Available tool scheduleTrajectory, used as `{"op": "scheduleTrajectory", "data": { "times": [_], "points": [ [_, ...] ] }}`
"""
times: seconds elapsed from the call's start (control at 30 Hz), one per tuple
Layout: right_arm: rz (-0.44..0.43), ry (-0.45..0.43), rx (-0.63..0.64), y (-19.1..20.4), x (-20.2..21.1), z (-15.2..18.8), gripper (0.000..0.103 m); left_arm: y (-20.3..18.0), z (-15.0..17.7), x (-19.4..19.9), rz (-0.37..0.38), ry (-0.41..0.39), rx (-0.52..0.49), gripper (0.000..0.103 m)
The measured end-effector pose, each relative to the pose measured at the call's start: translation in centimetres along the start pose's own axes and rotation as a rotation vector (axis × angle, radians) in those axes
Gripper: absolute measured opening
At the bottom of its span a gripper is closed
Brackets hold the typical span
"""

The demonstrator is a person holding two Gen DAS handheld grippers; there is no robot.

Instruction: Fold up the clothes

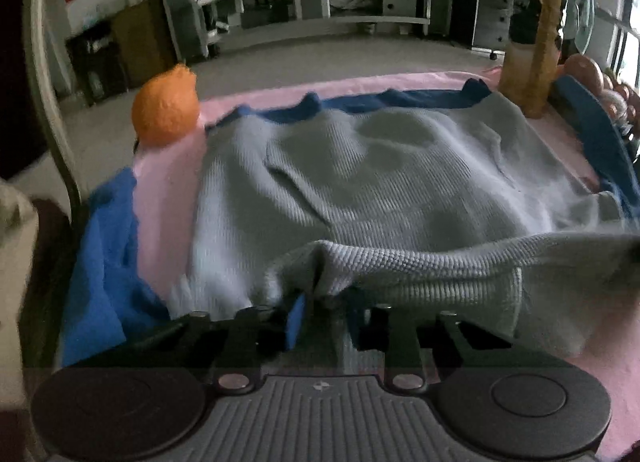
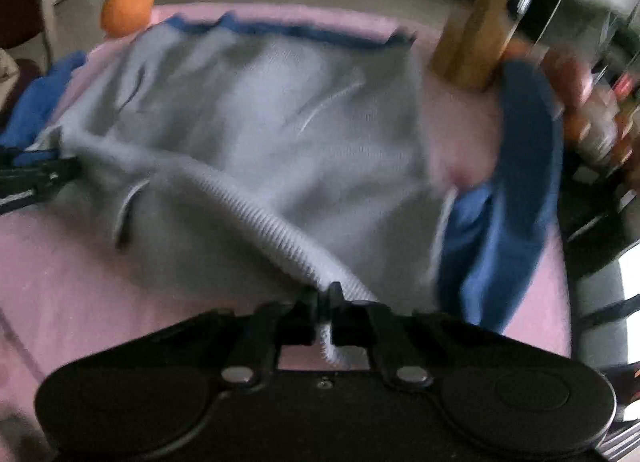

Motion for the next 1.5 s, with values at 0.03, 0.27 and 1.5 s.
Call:
{"op": "scheduleTrajectory", "data": {
  "times": [0.03, 0.27, 1.5],
  "points": [
    [0.019, -0.052, 0.003, 0.1, 0.5, -0.8, 0.004, 0.1, -0.8, -0.2, -0.041, -0.017, -0.028, 0.022],
    [0.044, -0.237, -0.130, 0.2, -1.7, -9.4, 0.004, 2.3, -5.5, -5.6, -0.221, -0.020, -0.087, 0.023],
    [-0.470, 0.055, -0.358, 1.1, -5.9, 0.3, 0.056, -0.3, 0.0, -1.1, 0.034, -0.076, 0.090, 0.043]
  ]
}}
Point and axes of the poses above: each gripper's, at about its wrist camera, not at the fingertips, and x roughly against the way its jaws point, y to its left, z to its underside, the point moved 2 cm from there along -x, roughly the way its jaws point, and after that the axes turned 10 degrees about -x, right-handed, at the moved point
